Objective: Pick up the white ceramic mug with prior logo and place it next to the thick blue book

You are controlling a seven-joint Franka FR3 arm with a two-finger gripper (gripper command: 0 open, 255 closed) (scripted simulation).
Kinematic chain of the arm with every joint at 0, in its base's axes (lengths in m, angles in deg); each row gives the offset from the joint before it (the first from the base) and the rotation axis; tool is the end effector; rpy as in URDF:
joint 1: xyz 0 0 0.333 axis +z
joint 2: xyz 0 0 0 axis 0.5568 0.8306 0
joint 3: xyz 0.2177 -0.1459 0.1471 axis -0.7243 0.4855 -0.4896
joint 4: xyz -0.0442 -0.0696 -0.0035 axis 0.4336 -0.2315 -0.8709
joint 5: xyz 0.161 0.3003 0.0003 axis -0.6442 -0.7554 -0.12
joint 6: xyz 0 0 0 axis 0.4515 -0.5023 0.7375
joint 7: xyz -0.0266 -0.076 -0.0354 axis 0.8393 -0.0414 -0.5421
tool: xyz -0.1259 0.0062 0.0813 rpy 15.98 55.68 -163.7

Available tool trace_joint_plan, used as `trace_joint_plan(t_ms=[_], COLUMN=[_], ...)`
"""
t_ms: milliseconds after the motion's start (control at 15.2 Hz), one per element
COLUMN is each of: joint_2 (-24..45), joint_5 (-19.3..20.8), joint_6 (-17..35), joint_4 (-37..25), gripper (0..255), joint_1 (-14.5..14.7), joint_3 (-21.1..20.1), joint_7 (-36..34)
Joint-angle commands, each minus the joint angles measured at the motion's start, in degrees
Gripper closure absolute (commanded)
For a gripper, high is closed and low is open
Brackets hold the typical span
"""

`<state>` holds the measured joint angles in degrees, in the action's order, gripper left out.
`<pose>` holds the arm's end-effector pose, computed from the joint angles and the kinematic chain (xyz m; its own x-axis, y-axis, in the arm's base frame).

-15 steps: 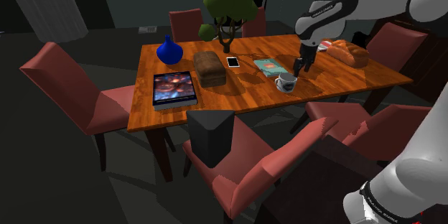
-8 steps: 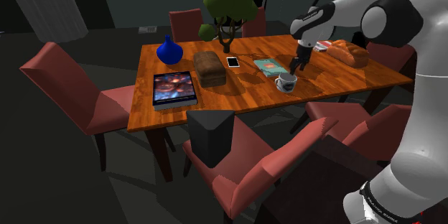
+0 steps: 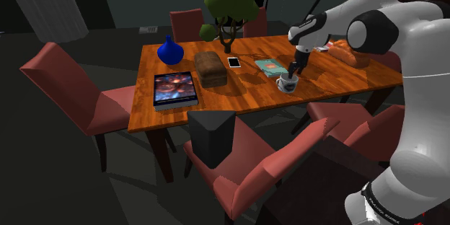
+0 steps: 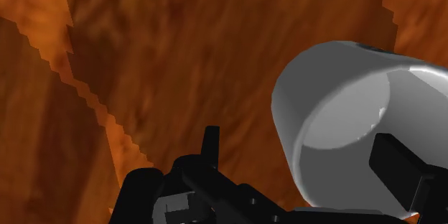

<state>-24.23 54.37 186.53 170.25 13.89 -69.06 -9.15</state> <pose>0.5355 -0.3602 0.2600 0.9989 -0.0406 0.0218 -0.0395 -0.9980 -0.0484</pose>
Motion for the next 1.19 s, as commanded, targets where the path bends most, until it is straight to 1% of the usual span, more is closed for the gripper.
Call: trace_joint_plan(t_ms=[0, 528, 594, 1122], joint_2=[0.8, 1.0, 1.0, 1.0], joint_5=[-0.3, -0.4, -0.4, -0.4], joint_6=[1.2, 1.5, 1.5, 1.5], joint_4=[0.4, 0.4, 0.4, 0.4], gripper=[0, 0, 255, 255], joint_1=[0.0, -0.1, -0.1, -0.1], joint_3=[-0.2, -0.3, -0.3, -0.3], joint_7=[0.2, 0.2, 0.2, 0.2])
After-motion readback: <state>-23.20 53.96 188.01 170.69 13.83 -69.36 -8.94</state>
